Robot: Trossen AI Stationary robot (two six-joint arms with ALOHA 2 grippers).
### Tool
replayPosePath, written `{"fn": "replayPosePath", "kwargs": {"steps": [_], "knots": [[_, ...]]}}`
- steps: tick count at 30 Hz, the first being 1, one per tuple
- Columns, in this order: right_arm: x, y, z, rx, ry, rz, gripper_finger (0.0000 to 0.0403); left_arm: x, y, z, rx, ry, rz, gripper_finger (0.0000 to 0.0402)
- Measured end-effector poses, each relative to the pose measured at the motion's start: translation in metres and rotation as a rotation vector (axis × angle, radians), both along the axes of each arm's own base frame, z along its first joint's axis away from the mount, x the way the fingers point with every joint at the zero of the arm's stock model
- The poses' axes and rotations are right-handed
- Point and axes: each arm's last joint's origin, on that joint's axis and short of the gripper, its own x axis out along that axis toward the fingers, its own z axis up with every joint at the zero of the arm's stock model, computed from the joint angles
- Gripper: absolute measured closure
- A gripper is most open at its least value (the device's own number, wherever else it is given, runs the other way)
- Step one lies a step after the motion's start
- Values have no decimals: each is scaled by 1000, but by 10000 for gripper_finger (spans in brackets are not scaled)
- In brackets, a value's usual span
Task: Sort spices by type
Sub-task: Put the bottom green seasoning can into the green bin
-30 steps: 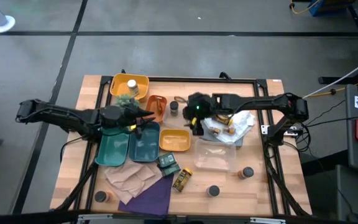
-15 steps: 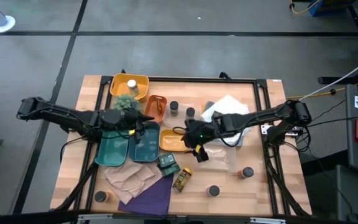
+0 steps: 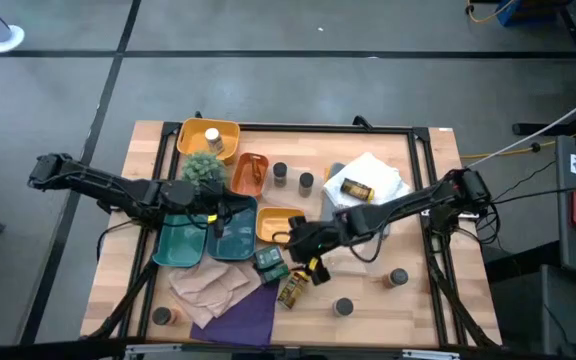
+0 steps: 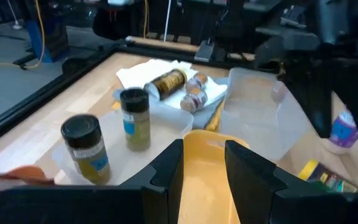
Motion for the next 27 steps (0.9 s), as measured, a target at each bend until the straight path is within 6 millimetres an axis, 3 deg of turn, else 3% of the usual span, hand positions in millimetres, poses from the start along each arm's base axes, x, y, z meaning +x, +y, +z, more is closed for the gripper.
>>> {"fn": "replayPosePath", "kwargs": {"steps": [6,12,27], "knots": [[13,15,-26,-8,-8,-24,132,1,-1,-2,-5,15,-5,300],[21,16,-48,5,39,-76,132,1,-1,-4,-26,29,0,300],[24,18,-61,59,84,-103,132,0,-1,-4,-27,30,1,300]]}}
